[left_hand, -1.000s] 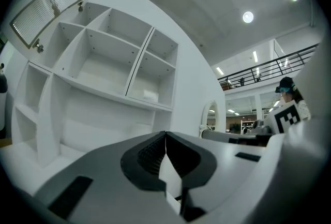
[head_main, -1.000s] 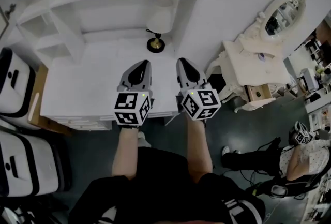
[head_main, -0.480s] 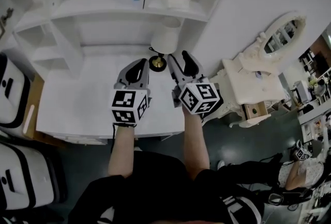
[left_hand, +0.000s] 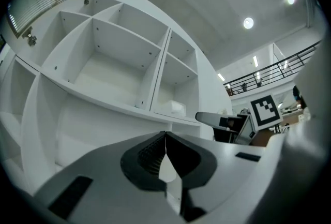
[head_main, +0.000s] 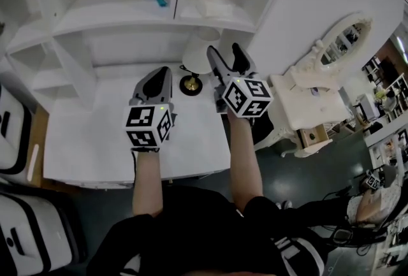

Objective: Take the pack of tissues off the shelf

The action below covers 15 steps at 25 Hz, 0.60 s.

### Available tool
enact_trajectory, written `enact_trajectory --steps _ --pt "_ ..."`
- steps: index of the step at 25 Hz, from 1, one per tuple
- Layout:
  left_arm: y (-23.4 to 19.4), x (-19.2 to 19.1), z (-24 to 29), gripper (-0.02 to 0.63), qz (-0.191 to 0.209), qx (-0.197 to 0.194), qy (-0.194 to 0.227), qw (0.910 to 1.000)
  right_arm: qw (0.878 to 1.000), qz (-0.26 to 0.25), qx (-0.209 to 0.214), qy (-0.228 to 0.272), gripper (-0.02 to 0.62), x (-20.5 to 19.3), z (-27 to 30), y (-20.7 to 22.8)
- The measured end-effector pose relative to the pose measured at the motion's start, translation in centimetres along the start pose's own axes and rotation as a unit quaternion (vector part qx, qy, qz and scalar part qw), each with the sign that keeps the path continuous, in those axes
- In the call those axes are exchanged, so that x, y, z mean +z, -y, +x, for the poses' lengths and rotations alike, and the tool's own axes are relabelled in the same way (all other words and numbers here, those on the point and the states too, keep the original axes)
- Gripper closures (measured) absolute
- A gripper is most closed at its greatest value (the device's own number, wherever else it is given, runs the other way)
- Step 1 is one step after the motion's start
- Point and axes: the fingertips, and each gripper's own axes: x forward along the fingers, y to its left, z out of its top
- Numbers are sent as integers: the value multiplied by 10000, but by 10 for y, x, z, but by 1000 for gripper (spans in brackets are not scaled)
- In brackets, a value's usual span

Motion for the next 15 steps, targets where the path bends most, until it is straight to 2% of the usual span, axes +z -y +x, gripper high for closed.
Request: enact_trajectory --steps 15 --pt "-19 2 22 595 91 -44 -4 9999 9985 -425 -329 -62 195 35 74 35"
